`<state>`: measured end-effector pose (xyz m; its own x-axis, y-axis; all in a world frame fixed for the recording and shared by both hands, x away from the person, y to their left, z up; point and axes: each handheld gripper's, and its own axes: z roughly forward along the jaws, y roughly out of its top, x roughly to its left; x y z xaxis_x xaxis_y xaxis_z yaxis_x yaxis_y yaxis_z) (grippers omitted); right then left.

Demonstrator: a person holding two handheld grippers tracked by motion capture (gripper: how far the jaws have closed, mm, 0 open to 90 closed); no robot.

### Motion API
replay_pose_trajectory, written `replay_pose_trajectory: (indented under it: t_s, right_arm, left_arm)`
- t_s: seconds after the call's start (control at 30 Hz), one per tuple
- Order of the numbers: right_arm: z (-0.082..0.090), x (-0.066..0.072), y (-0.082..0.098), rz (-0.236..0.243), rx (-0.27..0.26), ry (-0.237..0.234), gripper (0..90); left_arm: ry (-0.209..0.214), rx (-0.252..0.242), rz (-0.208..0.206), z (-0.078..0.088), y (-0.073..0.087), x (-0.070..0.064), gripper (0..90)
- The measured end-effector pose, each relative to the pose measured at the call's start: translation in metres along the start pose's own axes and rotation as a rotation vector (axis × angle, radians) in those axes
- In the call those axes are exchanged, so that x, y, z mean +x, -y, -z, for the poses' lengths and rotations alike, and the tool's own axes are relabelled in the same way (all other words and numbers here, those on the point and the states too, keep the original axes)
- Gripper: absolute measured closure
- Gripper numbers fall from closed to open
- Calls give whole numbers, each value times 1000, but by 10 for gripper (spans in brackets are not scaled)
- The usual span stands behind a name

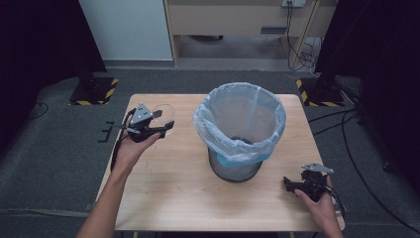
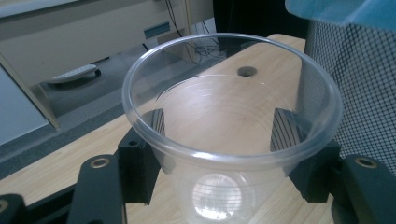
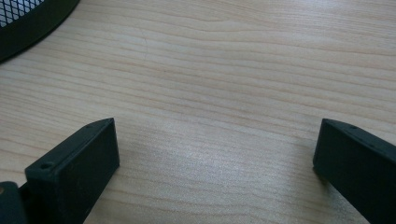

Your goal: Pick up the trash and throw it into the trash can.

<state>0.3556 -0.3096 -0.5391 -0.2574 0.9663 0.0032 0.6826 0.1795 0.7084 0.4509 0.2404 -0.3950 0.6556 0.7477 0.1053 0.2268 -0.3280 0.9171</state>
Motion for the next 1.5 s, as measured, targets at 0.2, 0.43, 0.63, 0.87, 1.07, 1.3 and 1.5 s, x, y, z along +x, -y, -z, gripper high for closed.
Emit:
replay_pose_trajectory:
  t_s: [0.2, 0.43, 0.63, 0.87, 1.07, 1.3, 1.5]
  right_arm:
    - [0, 0, 0, 0, 0, 0, 4]
    - [0, 0, 0, -2, 2, -2, 3]
    - [0, 0, 0, 0, 2, -3, 3]
    - [0, 0, 0, -1, 2, -2, 3]
    - [0, 0, 0, -1, 2, -2, 3]
    - [0, 0, 0, -2, 2, -2, 3]
    - [0, 0, 0, -1, 2, -2, 3]
  left_arm:
    - [1, -17, -15, 9, -13, 2, 354]
    - [15, -27, -36, 15, -25, 2, 354]
    - [23, -39, -42, 19, -34, 3, 356]
    - [27, -51, -58, 20, -40, 2, 359]
    - [29, -67, -95, 23, -53, -1, 360]
    - [28, -76, -106, 25, -62, -2, 363]
    - [39, -92, -99, 30, -72, -4, 367]
